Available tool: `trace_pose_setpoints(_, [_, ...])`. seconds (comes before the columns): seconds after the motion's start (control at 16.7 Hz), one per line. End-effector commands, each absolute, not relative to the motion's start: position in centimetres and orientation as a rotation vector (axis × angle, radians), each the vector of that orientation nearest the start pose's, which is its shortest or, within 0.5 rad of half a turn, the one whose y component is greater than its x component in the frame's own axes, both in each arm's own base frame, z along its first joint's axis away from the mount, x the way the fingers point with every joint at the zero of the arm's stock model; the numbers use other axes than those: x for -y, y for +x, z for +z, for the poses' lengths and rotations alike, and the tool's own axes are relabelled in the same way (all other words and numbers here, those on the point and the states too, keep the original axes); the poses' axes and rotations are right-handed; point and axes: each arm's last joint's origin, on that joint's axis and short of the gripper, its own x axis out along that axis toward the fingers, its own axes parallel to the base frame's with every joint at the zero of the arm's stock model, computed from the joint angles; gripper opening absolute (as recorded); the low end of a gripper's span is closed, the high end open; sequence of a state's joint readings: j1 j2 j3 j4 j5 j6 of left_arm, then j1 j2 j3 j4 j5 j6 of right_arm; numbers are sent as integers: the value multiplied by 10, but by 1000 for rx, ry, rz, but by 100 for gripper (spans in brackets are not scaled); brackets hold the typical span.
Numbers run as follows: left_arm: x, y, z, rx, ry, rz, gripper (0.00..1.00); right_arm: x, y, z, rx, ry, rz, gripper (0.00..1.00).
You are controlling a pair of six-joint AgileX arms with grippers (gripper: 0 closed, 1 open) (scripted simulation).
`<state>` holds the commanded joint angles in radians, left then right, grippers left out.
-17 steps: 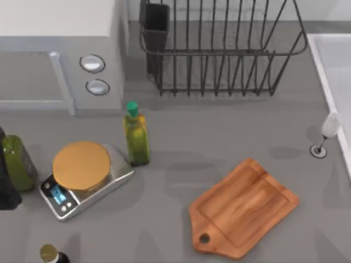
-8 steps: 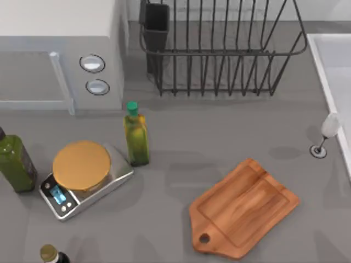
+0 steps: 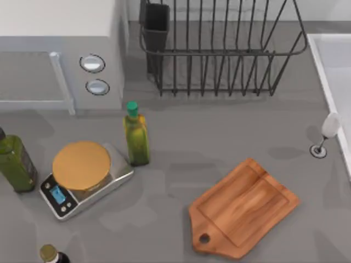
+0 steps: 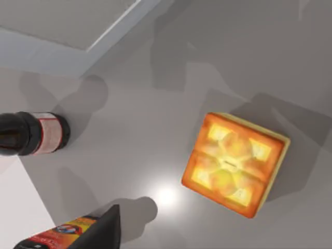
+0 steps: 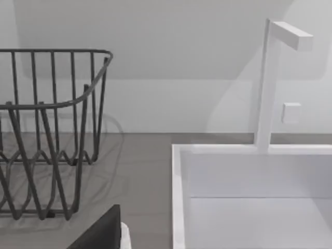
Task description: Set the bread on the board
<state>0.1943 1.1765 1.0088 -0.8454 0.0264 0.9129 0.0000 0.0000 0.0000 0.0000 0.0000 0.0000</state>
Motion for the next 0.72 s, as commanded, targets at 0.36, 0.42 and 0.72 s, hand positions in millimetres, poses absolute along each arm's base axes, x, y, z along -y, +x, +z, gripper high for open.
trace_pose_setpoints(0.36, [-84, 309, 211, -1356, 781, -677, 100, 1, 106, 160, 0, 0, 0, 100])
trace_pose_setpoints(0.42, [-88, 317, 201, -1383, 784, -719, 100, 1, 106, 160, 0, 0, 0, 100])
trace_pose_setpoints(0.72, [-96, 334, 179, -1419, 800, -798, 100, 1, 106, 160, 0, 0, 0, 100])
